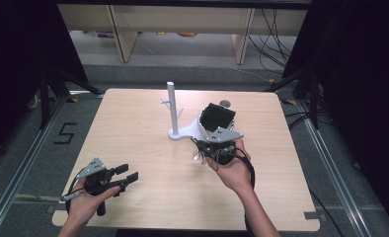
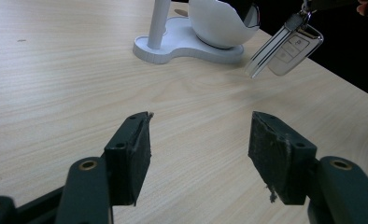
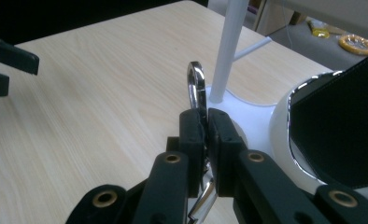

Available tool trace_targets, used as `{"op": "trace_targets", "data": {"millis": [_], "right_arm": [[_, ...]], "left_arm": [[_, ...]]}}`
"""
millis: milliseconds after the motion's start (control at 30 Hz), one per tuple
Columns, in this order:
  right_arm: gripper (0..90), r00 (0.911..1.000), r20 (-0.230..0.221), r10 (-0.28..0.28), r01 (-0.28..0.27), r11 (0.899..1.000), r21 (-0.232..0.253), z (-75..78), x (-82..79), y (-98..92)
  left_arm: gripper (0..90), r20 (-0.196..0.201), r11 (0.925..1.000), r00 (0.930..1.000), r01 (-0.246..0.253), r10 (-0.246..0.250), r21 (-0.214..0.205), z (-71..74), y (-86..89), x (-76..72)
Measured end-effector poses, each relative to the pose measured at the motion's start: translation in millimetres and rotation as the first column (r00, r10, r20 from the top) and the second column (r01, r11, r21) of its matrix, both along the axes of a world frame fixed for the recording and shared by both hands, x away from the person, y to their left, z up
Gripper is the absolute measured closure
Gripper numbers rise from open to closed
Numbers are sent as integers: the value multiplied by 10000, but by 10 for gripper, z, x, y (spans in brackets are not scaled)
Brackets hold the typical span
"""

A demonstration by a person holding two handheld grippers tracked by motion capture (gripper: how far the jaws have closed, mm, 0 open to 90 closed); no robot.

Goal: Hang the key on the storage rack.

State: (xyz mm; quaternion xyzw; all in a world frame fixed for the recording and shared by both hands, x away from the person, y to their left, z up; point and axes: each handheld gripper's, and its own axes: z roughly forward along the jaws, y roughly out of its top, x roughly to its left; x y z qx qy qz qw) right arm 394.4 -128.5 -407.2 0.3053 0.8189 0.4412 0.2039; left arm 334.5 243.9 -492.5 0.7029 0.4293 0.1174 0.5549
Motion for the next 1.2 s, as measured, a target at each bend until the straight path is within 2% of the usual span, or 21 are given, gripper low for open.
{"op": "trace_targets", "data": {"millis": [167,200,233,267,300,367,400,433,633,667,767,833,867,1033,1200], "right_arm": [[859,9998,205,-74,68,9995,312,34,23,84],[859,9998,186,-111,105,9994,341,45,24,96],[859,9995,319,64,-73,9995,298,50,43,110],[859,9999,153,-6,0,9994,353,61,35,126],[859,9996,277,74,-85,9992,381,64,50,138],[859,9998,201,61,-70,9990,442,71,56,167],[859,9992,377,159,-172,9992,348,75,73,172],[859,9995,279,114,-125,9992,383,80,72,181],[859,9994,338,20,-44,9976,690,95,83,247],[859,9985,544,98,-135,9976,672,97,102,249],[859,9993,373,-63,31,9964,849,103,95,274],[859,9988,485,41,-81,9966,822,104,112,281],[859,9977,677,63,-117,9968,788,103,124,283],[859,9984,565,-30,-33,9939,1104,106,132,319],[859,9976,688,-37,-30,9953,969,128,151,326]], "left_arm": [[381,-31,10000,10000,2,-2,60,0,5,-4],[381,44,10000,10000,58,-58,-67,-8,5,3],[381,50,9999,10000,84,-84,-91,-10,8,6],[381,41,9999,10000,68,-68,-98,-11,10,5],[381,23,9999,10000,58,-58,-92,-12,13,5],[381,12,9999,10000,32,-32,-96,-14,16,4],[381,8,9999,10000,30,-30,-110,-14,16,4],[381,13,9999,10000,33,-33,-114,-14,17,4],[381,-3,10000,10000,-26,26,-56,-13,17,-1],[381,3,10000,10000,-32,32,-63,-15,17,0],[381,-17,10000,10000,-54,54,-31,-17,20,-1],[381,-21,10000,10000,-56,56,-38,-18,20,-1],[381,-17,10000,10000,-49,48,-36,-17,19,-1],[381,-15,10000,10000,-54,54,-52,-16,21,-1],[381,-17,10000,10000,-47,47,-57,-13,24,2]]}}
